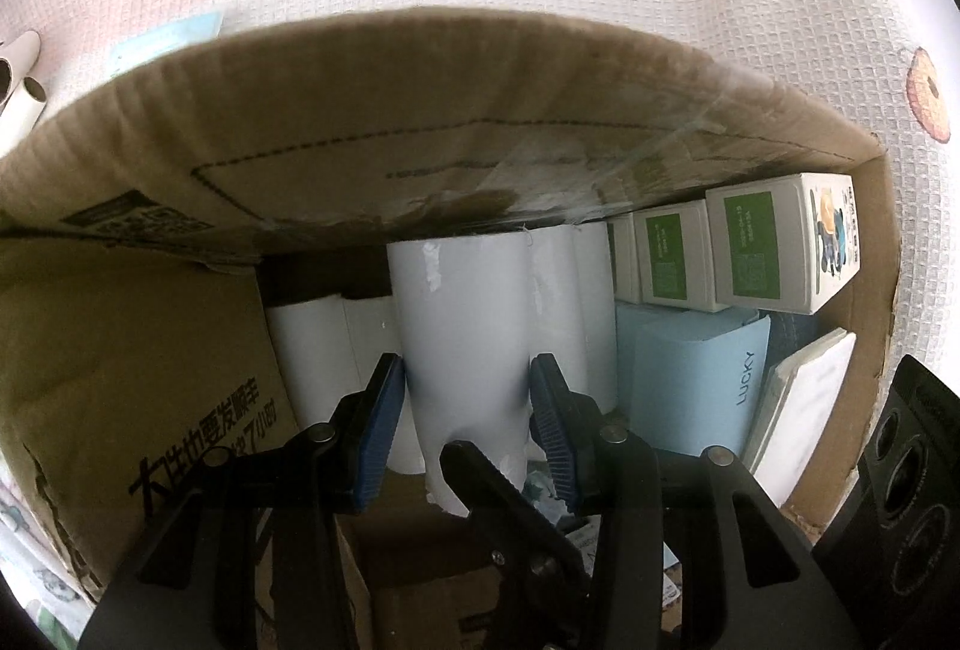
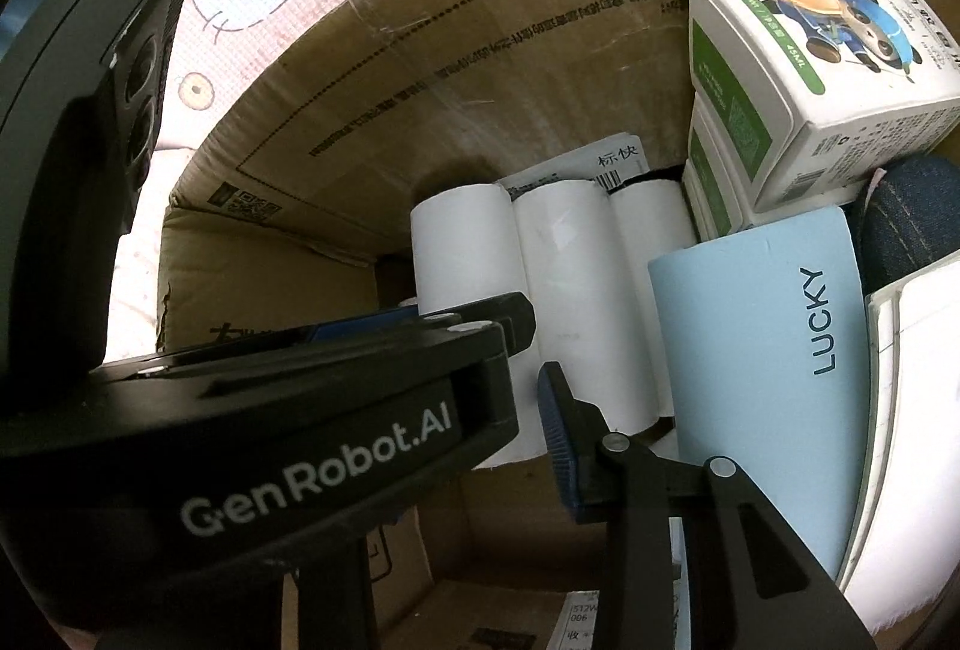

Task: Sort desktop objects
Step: 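Lower the held tube down beside the standing paper rolls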

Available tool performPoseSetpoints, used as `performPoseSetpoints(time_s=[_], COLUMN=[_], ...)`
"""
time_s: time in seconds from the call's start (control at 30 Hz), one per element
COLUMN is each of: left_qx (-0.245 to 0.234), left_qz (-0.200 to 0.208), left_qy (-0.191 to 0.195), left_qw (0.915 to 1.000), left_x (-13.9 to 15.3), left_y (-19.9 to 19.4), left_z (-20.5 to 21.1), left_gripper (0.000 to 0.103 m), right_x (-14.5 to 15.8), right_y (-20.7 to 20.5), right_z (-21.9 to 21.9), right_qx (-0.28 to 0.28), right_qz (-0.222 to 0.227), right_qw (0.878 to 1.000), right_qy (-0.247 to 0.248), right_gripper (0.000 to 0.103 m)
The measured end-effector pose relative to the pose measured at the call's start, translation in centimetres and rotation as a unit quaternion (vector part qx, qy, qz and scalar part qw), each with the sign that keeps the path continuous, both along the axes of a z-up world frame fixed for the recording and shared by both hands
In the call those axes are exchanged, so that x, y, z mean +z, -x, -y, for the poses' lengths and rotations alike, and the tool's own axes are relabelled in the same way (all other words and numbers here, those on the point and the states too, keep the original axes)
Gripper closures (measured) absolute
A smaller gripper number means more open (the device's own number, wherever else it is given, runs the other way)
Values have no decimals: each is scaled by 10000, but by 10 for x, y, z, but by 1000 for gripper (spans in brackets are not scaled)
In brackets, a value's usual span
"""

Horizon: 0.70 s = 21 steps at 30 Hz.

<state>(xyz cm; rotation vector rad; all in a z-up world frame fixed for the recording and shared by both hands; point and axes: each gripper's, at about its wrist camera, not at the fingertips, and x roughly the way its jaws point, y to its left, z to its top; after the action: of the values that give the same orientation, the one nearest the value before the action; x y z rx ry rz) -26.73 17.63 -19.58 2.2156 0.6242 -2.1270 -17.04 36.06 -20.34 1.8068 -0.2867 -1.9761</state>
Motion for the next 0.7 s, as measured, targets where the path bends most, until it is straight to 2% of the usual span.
performPoseSetpoints(time_s=[0.1, 0.23, 0.33, 0.43, 0.5, 0.6, 0.7], left_qx=[-96, -147, -116, -183, -188, -192, -390], left_qz=[103, 284, 296, 254, 262, 245, 214], left_qy=[184, 425, 436, 476, 450, 394, 349], left_qw=[9997, 9986, 9985, 9984, 9985, 9987, 9984], left_x=[-2, -12, -11, -10, -9, -5, 0], left_y=[3, 9, 11, 11, 12, 13, 12], left_z=[-3, -4, -5, -7, -7, -7, -11], left_gripper=[56, 56, 56, 57, 57, 56, 52], right_x=[2, 15, 28, 32, 31, 27, 25], right_y=[-3, -13, -22, -28, -31, -35, -42], right_z=[-3, -9, -23, -30, -33, -35, -38], right_qx=[6, 151, 37, 122, 159, 234, 334], right_qz=[-19, -247, -424, -533, -559, -507, -526], right_qw=[10000, 9975, 9973, 9952, 9930, 9925, 9906], right_qy=[-80, -642, -596, -806, -1029, -1086, -1216], right_gripper=[70, 70, 70, 70, 70, 70, 70])
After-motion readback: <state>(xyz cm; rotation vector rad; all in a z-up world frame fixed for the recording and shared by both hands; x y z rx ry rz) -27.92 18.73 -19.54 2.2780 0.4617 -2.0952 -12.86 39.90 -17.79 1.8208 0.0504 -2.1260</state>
